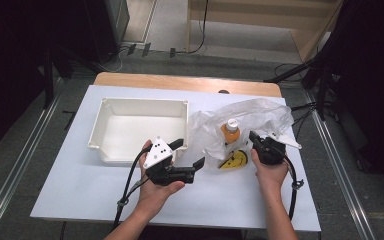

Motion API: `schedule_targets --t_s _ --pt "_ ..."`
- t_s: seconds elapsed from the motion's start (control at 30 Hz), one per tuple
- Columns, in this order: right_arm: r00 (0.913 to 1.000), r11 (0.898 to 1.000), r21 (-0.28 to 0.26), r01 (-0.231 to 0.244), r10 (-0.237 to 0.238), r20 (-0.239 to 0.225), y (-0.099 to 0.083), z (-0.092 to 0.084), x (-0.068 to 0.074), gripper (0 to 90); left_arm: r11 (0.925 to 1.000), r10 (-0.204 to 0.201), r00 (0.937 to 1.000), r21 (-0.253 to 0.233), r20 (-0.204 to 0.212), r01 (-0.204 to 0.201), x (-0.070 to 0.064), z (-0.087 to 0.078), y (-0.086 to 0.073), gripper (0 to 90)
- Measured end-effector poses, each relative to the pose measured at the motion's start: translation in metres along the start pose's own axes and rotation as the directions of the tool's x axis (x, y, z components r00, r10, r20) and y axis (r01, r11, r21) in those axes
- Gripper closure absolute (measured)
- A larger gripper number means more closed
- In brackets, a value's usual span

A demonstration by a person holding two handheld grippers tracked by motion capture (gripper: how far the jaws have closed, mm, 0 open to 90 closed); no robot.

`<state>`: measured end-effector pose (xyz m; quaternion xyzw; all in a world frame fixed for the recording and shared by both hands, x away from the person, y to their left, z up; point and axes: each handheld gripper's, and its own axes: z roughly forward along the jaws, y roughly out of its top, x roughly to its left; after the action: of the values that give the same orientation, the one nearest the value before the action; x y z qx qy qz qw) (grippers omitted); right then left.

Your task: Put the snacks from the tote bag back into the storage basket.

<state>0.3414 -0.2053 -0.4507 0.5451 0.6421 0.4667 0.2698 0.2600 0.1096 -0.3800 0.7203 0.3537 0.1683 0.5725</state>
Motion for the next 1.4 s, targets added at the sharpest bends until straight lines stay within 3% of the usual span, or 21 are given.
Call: schedule_targets --t_s 0.1,0.2,0.33,0.43,0.53,0.57,0.63,0.7,0.8,0.9,1.0,1.23,1.4 --pt "1.0 1.0 -0.006 0.004 -0.004 0.001 0.0 -0.001 0.001 90.0 0.9998 0.017 0.9997 -0.008 -0.017 -0.017 -0.007 -0.001 0.01 8.7" --pt "0.9999 1.0 -0.006 0.011 -0.011 -0.001 0.0 -0.001 0.002 90.0 0.9988 0.036 0.9993 -0.034 -0.003 -0.036 -0.014 -0.001 0.019 8.3" --pt "0.9998 1.0 -0.008 0.02 -0.02 -0.001 0.0 -0.002 0.003 90.0 0.9967 0.073 0.9973 -0.034 -0.011 -0.073 -0.019 0.007 0.025 6.5" --pt "0.9996 1.0 -0.012 0.026 -0.026 -0.008 0.0 -0.003 0.004 90.0 0.9972 0.074 0.9971 -0.005 -0.014 -0.074 -0.008 0.02 0.028 6.0" --pt "0.9995 0.999 -0.016 0.029 -0.03 -0.013 0.0 -0.003 0.004 90.0 0.9982 0.045 0.9987 0.038 0.024 -0.046 0.011 0.036 0.027 8.3" --pt "0.9994 0.999 -0.016 0.031 -0.031 -0.014 0.0 -0.004 0.005 90.0 0.9974 0.05 0.9986 0.05 0.018 -0.051 0.016 0.04 0.025 10.7" --pt "0.9993 0.999 -0.018 0.035 -0.035 -0.015 0.0 -0.005 0.004 90.0 0.9958 0.061 0.9981 0.068 0.009 -0.061 0.021 0.047 0.022 24.0" --pt "0.9994 0.999 -0.015 0.028 -0.029 -0.019 0.0 -0.006 0.005 90.0 0.9949 0.069 0.9974 0.074 -0.018 -0.068 0.023 0.052 0.021 49.7" --pt "0.9993 0.999 -0.023 0.031 -0.031 -0.023 0.001 -0.008 0.004 89.6 0.9964 0.033 0.9989 0.079 -0.033 -0.031 0.027 0.057 0.019 79.4" --pt "0.9983 0.999 -0.044 0.028 -0.031 -0.05 0.003 -0.013 0.003 80.5 0.9946 0.004 0.999 0.103 -0.045 0.001 0.031 0.064 0.016 90.0" --pt "0.9968 0.996 -0.076 0.054 -0.058 -0.056 0.009 -0.021 0.004 68.9 0.9899 0.003 0.9983 0.142 -0.059 0.005 0.031 0.072 0.011 90.0" --pt "1.0 0.982 -0.189 0.007 -0.006 0.006 0.024 -0.043 -0.002 38.3 0.973 0.006 0.9975 0.23 -0.071 0.01 0.029 0.087 -0.002 90.0" --pt "0.9997 0.966 -0.259 0.023 -0.023 0.0 0.039 -0.06 -0.001 28.9 0.9685 0.015 0.9971 0.249 -0.074 0.004 0.027 0.089 -0.009 90.0"
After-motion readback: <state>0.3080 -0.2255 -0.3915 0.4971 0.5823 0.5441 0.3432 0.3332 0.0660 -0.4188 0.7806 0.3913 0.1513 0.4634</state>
